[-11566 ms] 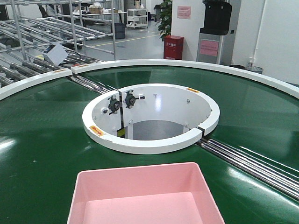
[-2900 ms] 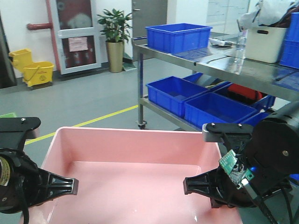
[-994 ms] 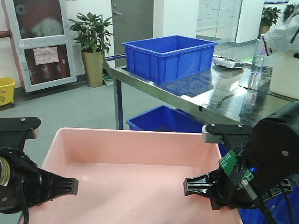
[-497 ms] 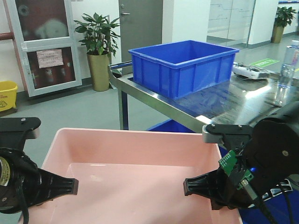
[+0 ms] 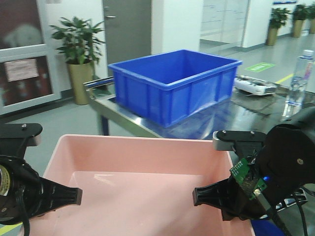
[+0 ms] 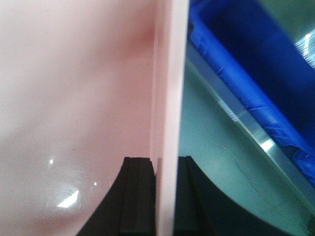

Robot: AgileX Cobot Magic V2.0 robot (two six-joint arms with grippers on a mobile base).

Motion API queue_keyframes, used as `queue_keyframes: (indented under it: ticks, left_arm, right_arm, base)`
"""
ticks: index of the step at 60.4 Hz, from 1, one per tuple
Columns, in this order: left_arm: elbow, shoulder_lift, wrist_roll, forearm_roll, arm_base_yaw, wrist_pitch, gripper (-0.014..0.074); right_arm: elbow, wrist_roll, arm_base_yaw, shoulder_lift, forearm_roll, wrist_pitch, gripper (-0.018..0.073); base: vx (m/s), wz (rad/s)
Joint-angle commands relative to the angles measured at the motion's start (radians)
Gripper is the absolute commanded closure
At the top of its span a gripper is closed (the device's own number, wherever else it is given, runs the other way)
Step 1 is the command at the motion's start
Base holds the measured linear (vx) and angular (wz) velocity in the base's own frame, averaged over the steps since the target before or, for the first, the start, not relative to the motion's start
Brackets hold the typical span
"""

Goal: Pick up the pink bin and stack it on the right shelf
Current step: 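Drive up to the shelf beside the white basket and blue crates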

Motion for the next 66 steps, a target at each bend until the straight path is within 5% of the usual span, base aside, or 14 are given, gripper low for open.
queue_keyframes:
  ticks: [1, 66]
  left_arm:
    - [-0.032, -0.036, -0.006, 0.062, 0.001, -0.037, 0.0503]
    - [-0.032, -0.036, -0.006, 0.07, 0.001, -0.037, 0.0503]
  right_arm:
    - [-0.026, -0.011, -0.006, -0.04, -0.081, -0.001, 0.051]
    - [-0.026, -0.011, -0.006, -0.04, -0.081, -0.001, 0.051]
  base:
    - [0.32, -0.46]
    - [0.2, -0.61]
